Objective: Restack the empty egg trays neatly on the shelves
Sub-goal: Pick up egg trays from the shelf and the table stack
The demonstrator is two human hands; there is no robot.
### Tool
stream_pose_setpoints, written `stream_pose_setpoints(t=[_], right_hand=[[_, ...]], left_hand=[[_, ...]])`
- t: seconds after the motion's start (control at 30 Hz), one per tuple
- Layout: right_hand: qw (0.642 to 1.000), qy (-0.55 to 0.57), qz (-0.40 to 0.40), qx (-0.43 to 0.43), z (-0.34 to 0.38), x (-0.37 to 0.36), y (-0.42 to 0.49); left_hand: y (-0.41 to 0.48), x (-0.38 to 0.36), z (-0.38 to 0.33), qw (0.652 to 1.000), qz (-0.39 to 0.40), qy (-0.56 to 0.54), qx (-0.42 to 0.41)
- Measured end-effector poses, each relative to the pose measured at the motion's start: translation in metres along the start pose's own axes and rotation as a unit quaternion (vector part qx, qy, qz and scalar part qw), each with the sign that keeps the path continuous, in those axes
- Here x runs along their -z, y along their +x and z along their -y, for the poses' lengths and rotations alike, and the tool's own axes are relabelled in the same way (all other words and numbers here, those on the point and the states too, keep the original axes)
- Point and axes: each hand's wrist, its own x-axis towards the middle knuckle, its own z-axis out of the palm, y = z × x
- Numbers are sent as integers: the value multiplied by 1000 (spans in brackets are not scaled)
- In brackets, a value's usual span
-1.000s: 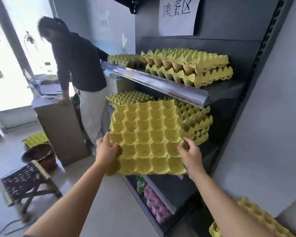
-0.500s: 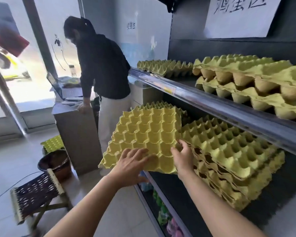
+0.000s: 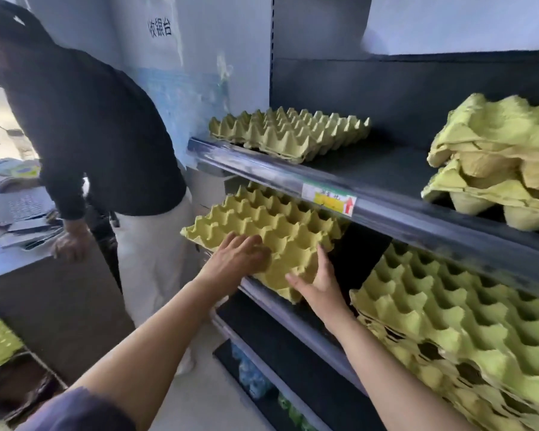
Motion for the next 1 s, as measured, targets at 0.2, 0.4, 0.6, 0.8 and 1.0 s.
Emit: stream_pose_setpoints(t=[0.2, 0.4, 0.6, 0.8, 1.0], right_hand=[[998, -10, -59, -15, -9, -12, 75], [996, -11, -91, -12, -16, -26, 113], [985, -34, -168, 2, -28, -43, 114], [973, -129, -145, -124, -35, -60, 129], [943, -265, -151, -137, -34, -55, 107]], left_hand=[[54, -40, 40, 998, 27, -15, 57], [75, -66, 62, 994, 42, -21, 99], [67, -99, 76, 997, -59, -52, 3], [74, -122, 87, 988, 82, -130, -4], [63, -121, 80, 987, 107, -115, -21]])
